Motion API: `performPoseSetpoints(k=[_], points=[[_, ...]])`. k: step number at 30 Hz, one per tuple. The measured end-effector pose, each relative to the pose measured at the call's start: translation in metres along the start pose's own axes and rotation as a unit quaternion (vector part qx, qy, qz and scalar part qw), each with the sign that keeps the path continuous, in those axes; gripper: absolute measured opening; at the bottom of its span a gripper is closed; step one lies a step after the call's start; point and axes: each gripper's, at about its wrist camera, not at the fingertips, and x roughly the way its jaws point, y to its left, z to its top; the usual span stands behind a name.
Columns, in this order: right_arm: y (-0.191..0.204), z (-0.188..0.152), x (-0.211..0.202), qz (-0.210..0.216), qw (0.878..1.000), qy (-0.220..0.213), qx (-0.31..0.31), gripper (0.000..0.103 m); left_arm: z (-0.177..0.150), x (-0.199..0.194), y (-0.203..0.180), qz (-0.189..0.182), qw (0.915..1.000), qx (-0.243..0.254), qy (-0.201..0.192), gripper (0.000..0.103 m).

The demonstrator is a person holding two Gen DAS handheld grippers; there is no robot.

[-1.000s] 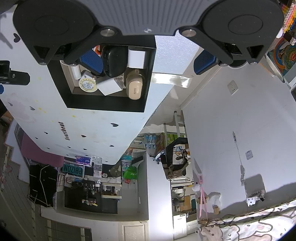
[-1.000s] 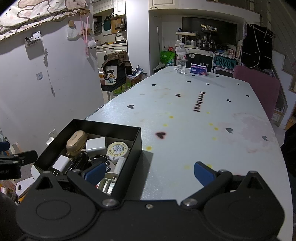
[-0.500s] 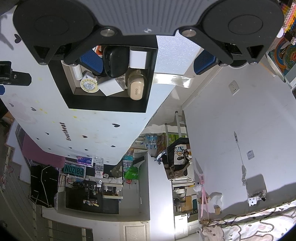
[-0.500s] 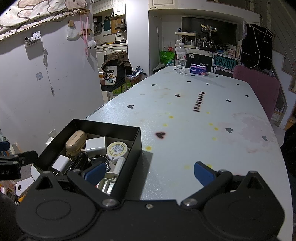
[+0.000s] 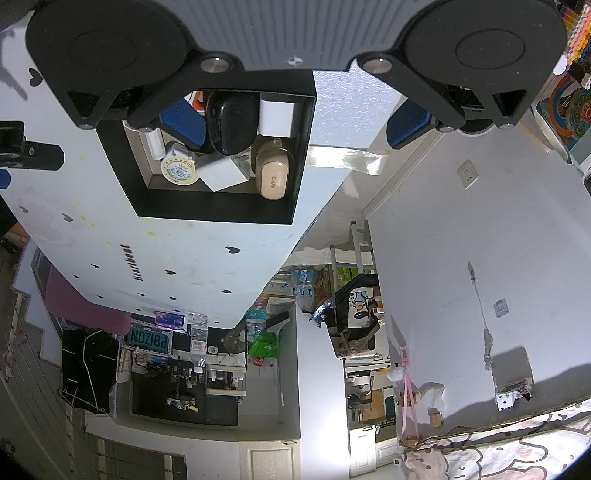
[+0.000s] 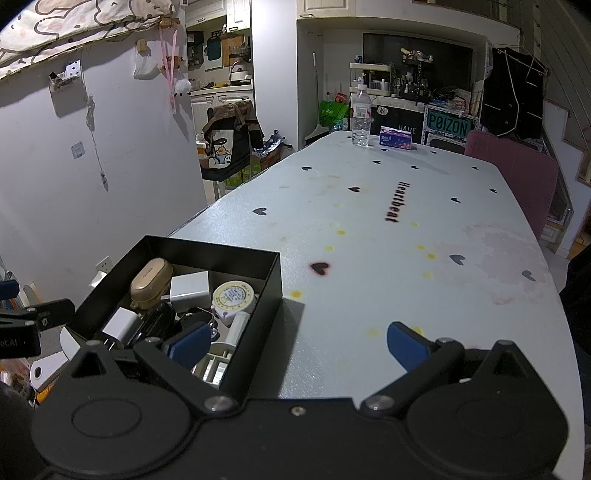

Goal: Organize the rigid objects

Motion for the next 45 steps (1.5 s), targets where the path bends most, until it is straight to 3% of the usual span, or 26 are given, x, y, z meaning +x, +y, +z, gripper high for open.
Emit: performPoseSetpoints(k=[45], points=[[0.0005, 0.0008, -0.0004, 0.0, 1.0, 0.0, -0.001, 0.103, -0.0015, 0.0024, -0.0043, -0.001, 1.0, 0.0, 0.001, 0.103]])
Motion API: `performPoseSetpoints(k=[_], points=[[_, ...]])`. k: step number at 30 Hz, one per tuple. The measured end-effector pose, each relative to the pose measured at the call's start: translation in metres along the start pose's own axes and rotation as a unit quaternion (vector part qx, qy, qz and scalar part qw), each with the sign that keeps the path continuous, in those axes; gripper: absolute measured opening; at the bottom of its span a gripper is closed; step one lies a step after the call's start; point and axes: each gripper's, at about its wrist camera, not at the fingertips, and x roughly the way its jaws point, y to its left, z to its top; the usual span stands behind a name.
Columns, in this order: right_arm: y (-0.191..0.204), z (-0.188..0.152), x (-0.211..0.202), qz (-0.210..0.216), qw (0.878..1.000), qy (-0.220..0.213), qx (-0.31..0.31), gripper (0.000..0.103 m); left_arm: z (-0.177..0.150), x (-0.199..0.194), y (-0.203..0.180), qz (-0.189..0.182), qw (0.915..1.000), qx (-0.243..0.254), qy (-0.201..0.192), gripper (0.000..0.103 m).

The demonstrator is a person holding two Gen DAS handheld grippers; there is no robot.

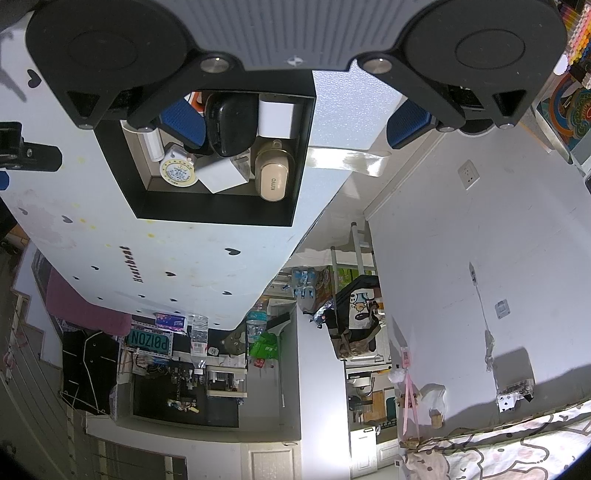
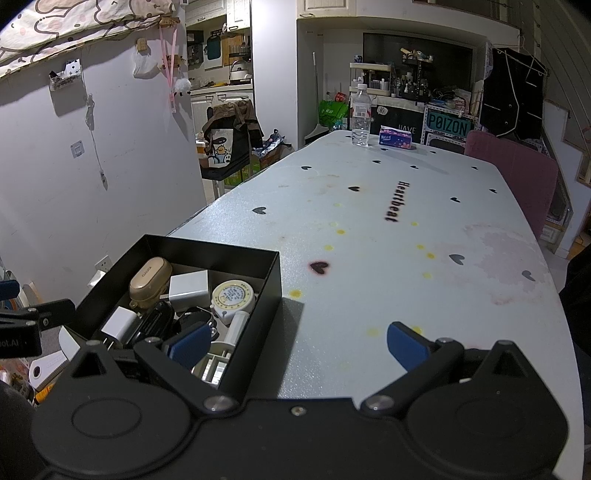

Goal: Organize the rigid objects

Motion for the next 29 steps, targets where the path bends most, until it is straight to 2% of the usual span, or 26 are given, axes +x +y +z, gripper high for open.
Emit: performPoseSetpoints(k=[29], points=[[0.0001, -0.0006, 0.0006, 0.001, 1.0, 0.0, -0.001, 0.103, -0.0015, 0.0023, 0.0025, 0.0, 1.0, -0.002, 0.004, 0.103]])
